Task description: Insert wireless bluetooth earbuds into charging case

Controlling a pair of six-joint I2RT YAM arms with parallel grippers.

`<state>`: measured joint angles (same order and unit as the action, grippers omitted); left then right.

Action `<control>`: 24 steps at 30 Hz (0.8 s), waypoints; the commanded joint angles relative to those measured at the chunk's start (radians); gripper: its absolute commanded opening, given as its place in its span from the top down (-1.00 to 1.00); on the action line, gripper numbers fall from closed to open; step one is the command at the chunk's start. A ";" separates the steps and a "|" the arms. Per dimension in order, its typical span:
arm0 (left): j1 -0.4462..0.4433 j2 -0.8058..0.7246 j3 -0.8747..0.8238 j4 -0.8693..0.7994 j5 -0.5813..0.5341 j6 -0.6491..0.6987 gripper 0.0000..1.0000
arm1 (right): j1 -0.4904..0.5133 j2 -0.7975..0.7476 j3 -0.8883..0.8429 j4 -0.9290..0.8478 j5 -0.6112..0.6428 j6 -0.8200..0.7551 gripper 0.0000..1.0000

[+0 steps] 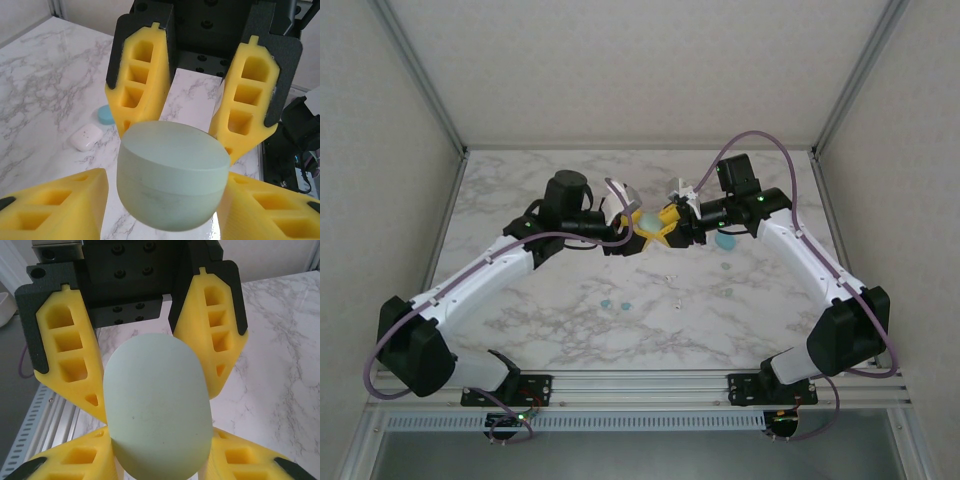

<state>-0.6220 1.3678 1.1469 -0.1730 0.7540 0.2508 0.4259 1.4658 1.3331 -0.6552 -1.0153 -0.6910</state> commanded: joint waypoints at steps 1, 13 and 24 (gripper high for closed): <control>-0.007 0.008 0.025 0.028 0.028 -0.013 -0.14 | 0.002 -0.008 0.034 -0.013 -0.036 -0.006 0.37; -0.007 0.008 0.017 0.046 0.024 -0.017 -0.11 | 0.003 -0.001 0.034 -0.023 -0.026 -0.027 0.36; -0.007 -0.001 0.013 0.052 0.019 -0.029 -0.15 | 0.002 -0.005 0.037 -0.030 -0.018 -0.043 0.36</control>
<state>-0.6220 1.3697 1.1465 -0.1574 0.7616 0.2382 0.4232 1.4658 1.3415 -0.6697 -1.0145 -0.7162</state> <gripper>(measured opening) 0.571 0.362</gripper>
